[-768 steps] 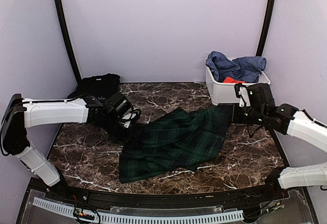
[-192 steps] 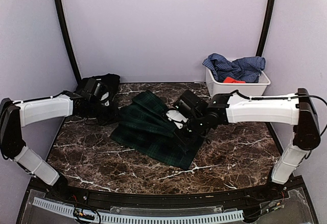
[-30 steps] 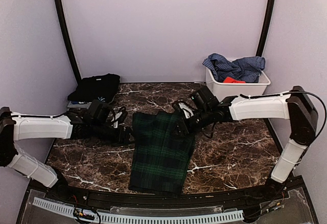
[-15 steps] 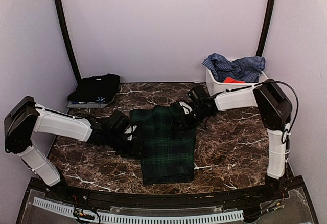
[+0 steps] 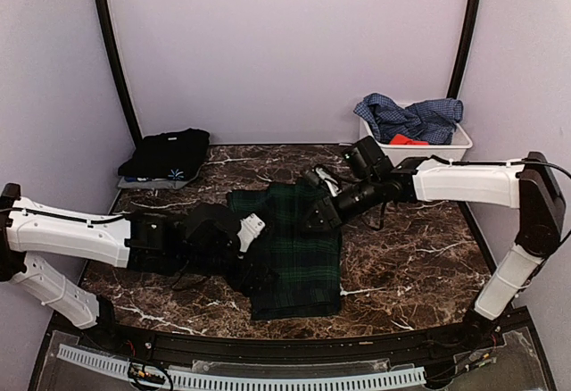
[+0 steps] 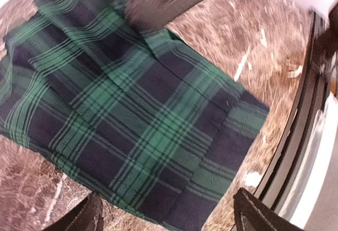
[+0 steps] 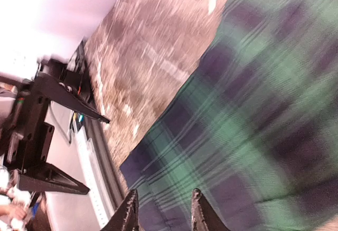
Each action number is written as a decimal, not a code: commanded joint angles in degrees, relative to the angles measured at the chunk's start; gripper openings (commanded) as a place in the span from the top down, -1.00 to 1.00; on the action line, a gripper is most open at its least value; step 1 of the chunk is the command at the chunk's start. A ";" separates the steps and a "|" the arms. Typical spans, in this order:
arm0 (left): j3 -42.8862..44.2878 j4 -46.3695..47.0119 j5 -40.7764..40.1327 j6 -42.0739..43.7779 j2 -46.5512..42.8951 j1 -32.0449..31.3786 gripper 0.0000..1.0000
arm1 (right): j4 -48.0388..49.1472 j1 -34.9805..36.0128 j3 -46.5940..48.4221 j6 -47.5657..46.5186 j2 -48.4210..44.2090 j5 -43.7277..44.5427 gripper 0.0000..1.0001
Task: Fold and stack the mixed laundry pile
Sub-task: Adjust the rectangle-folded skirt at the center of the board, then pick up the rectangle-folded skirt from the center of the board.
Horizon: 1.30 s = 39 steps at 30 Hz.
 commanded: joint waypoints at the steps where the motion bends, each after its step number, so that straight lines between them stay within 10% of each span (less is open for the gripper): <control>1: 0.62 -2.54 -12.85 11.93 2.42 -7.22 -0.71 | 1.61 4.43 -1.98 1.08 5.18 -3.53 0.40; 25: 11.71 -4.02 -32.23 29.34 30.50 -22.62 -0.66 | 10.30 7.36 -3.22 1.34 24.17 -7.68 0.63; 39: 9.29 2.90 -43.24 33.31 32.12 -22.45 0.17 | 10.75 7.36 -3.83 1.19 25.49 -8.20 0.65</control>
